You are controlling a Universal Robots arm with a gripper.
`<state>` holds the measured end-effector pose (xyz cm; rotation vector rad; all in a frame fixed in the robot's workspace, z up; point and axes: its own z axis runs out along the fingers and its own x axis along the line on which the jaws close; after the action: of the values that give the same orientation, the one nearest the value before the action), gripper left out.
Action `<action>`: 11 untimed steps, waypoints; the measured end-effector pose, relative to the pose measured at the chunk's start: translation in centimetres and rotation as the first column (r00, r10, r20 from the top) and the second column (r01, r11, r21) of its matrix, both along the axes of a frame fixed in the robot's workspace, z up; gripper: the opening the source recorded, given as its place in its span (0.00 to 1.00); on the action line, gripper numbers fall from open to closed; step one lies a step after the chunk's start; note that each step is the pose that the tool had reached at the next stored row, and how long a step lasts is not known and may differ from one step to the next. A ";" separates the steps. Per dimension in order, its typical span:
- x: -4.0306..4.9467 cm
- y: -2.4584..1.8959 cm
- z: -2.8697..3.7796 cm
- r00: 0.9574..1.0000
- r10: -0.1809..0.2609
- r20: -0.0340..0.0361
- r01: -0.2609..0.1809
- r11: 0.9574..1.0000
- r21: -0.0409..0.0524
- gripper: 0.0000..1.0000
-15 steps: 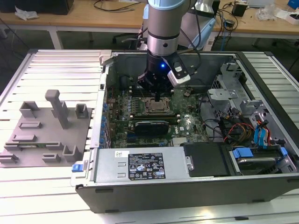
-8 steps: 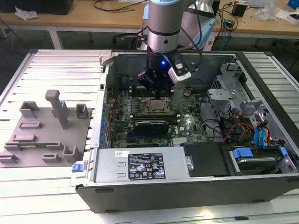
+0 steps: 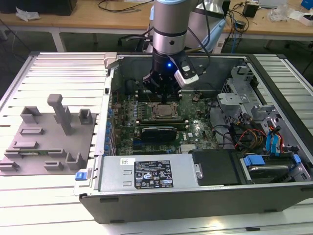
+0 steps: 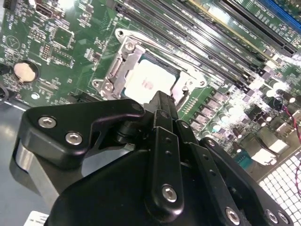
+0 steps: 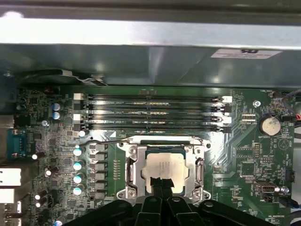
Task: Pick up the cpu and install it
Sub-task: 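Install the first cpu locking lever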
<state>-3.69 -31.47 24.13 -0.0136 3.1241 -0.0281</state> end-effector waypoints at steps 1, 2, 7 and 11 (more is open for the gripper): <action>-0.14 0.00 0.00 1.000 0.000 0.000 0.000 1.000 0.000 0.11; -0.37 0.00 0.00 1.000 0.000 0.000 0.000 1.000 0.000 0.11; -1.58 0.00 0.00 1.000 0.000 0.000 0.000 1.000 0.000 0.11; -2.96 0.00 0.00 1.000 0.000 0.000 0.000 1.000 0.000 0.11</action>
<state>-6.65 -31.47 24.13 -0.0134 3.1242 -0.0281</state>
